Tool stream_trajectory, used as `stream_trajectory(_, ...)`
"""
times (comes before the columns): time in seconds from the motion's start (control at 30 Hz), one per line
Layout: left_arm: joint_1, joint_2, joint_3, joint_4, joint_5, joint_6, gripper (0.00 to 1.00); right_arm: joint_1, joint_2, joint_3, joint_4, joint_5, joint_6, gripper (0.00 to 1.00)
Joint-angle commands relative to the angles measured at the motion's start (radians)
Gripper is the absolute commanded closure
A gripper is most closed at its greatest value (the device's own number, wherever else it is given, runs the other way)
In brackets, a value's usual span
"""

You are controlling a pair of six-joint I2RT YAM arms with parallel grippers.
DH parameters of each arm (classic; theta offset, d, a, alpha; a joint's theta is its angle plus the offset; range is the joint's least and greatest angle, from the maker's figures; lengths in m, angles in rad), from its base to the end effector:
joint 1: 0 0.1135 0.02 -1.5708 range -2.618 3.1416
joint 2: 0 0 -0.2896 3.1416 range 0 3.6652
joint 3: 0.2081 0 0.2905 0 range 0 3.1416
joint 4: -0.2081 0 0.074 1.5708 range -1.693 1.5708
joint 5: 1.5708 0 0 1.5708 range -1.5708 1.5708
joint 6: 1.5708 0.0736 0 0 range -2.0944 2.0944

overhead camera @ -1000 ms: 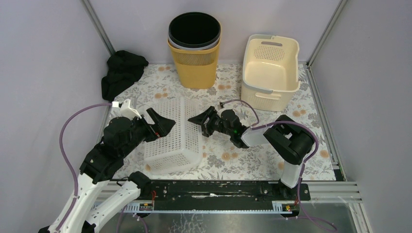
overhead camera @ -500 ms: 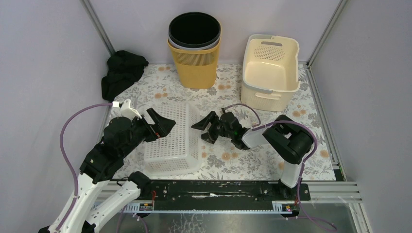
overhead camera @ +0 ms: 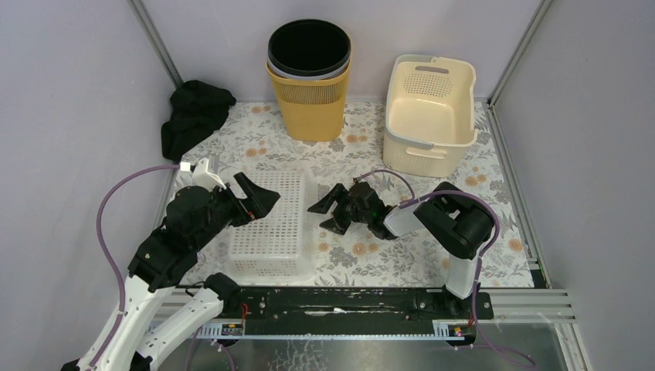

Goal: Turn the large container upside down
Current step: Turn the container upside down at the center of the board.

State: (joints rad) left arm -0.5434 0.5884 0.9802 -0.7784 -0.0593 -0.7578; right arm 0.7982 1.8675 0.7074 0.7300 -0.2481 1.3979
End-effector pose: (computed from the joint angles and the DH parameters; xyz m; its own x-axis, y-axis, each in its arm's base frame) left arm 0.1353 -0.0767 0.3826 -0.5569 -0.4652 -0.6881 0.1190 0.7752 -0.6204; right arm 0.2699 0.3028 0.0932 -0.8874 0.4577 -0.0555 0.1405 0.3830 0.9130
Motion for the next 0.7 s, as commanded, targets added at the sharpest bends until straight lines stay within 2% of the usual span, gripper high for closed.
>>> stream_trajectory(0.0, -0.005, -0.010, -0.008, 0.065, 0.012, -0.006, 0.00, -0.004, 0.010, -0.005, -0.005, -0.005, -0.008, 0.20)
stream_trajectory(0.47, -0.005, -0.012, -0.015, 0.069, 0.012, -0.006, 0.00, -0.005, 0.007, -0.009, 0.000, -0.008, -0.010, 0.21)
stream_trajectory(0.67, -0.004, -0.012, -0.017, 0.069, 0.011, -0.006, 0.00, -0.004, -0.072, -0.008, -0.100, 0.038, -0.077, 0.25)
